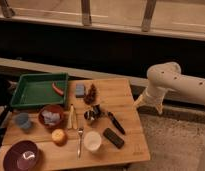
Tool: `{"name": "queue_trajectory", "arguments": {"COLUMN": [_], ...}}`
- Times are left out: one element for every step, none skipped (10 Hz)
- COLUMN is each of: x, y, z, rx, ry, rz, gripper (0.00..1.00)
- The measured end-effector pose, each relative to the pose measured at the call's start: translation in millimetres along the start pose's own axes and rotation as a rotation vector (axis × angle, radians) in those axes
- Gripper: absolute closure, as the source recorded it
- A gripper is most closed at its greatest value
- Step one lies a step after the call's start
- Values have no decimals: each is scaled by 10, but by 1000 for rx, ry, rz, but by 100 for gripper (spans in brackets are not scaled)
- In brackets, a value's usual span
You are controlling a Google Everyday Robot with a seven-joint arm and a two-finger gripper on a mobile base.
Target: Wipe table surface with brush
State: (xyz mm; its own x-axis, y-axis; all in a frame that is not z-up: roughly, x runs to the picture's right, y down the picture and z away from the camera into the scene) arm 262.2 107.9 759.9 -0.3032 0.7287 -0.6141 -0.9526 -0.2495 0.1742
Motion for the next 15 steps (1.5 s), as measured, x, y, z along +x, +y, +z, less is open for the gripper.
{"name": "queue_trajectory", "arguments": {"x": [0,1,8,18,15,21,26,36,57,68,106,160,205,238,283], "y": [1,0,2,16,56,119,189,221,269,317,430,596,766,895,1117], "z": [0,1,-5,-10,-15,-19,-22,-24,-23,-20,-4,32,59,85,102], "rx": [0,0,0,-2,0,-5,-9,-11,-16,-22,-31,-40,-43,-44,-53], "ry": [0,0,0,-3,-12,-14,-17,-18,-19,-20,-15,-8,-5,-2,1], "rz": [0,0,-2,-15,-46,-64,-88,-110,-142,-167,-227,-302,-374,-428,-510], "gripper": [20,20,20,20,20,20,20,20,20,20,20,20,20,20,20]}}
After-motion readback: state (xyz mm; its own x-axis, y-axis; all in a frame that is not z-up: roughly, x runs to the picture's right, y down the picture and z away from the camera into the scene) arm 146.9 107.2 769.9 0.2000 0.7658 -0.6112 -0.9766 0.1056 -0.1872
